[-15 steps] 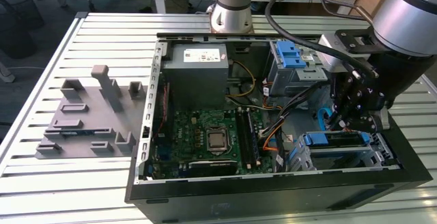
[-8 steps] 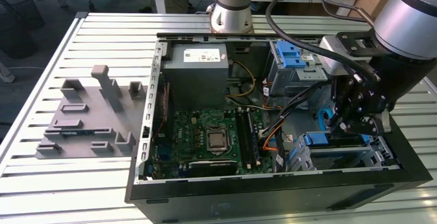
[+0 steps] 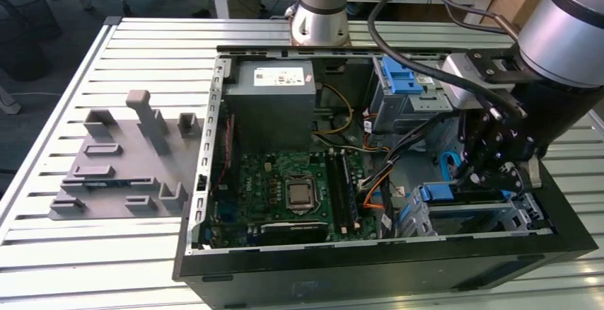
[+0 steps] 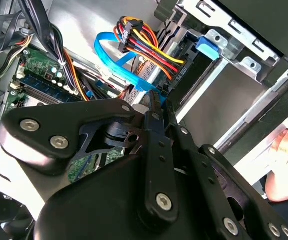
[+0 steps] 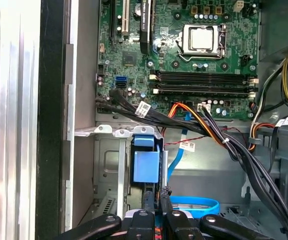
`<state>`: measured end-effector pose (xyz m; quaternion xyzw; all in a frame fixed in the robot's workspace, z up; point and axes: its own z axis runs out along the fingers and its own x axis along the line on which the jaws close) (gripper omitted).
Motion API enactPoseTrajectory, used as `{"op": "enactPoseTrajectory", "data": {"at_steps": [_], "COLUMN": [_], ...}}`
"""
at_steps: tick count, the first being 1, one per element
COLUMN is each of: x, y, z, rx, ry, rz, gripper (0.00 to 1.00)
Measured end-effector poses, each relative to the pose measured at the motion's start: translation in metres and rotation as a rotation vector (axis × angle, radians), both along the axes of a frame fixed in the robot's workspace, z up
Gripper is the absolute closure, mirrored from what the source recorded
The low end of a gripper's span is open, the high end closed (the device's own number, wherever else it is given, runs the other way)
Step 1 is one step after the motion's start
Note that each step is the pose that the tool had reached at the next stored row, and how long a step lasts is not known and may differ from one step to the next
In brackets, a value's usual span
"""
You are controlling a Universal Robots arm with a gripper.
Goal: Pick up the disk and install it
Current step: 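Insert the second disk wire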
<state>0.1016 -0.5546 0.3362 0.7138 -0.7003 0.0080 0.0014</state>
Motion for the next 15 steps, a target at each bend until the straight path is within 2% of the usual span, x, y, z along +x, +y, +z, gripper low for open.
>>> {"op": "enactPoseTrajectory", "data": {"at_steps": [15], "x": [0.0022], "y": [-0.0007], "z": [-0.0027], "rx": [-0.0001], "ry": [0.0000], "rz": [-0.009], "gripper": [0.84]}}
